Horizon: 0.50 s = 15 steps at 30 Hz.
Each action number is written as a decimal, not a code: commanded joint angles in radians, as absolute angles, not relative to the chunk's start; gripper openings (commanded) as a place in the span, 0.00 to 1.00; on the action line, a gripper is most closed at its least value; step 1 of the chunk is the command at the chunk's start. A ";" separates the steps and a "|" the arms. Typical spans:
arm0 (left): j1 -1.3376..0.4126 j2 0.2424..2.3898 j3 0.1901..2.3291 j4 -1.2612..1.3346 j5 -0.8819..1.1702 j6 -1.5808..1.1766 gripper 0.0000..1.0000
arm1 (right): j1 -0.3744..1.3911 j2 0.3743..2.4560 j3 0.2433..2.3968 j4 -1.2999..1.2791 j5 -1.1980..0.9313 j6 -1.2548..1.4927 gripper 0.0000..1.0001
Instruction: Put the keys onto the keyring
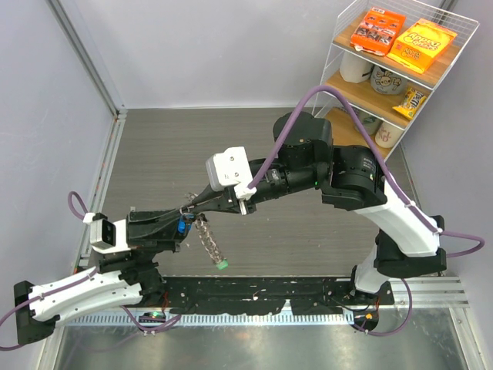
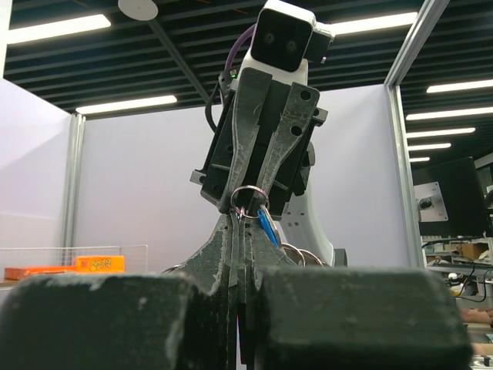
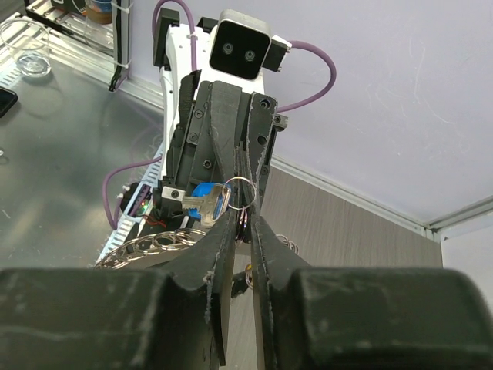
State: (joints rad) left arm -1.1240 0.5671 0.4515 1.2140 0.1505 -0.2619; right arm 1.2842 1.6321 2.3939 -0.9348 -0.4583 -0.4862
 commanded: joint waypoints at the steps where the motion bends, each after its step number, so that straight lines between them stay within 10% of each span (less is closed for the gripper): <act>1: -1.123 0.552 0.460 1.261 0.160 -0.267 0.00 | 1.275 1.637 2.430 -0.916 -0.469 -0.472 0.18; 15: -1.123 0.554 0.472 1.278 0.198 -0.284 0.00 | 1.262 1.608 2.390 -0.936 -0.509 -0.480 0.06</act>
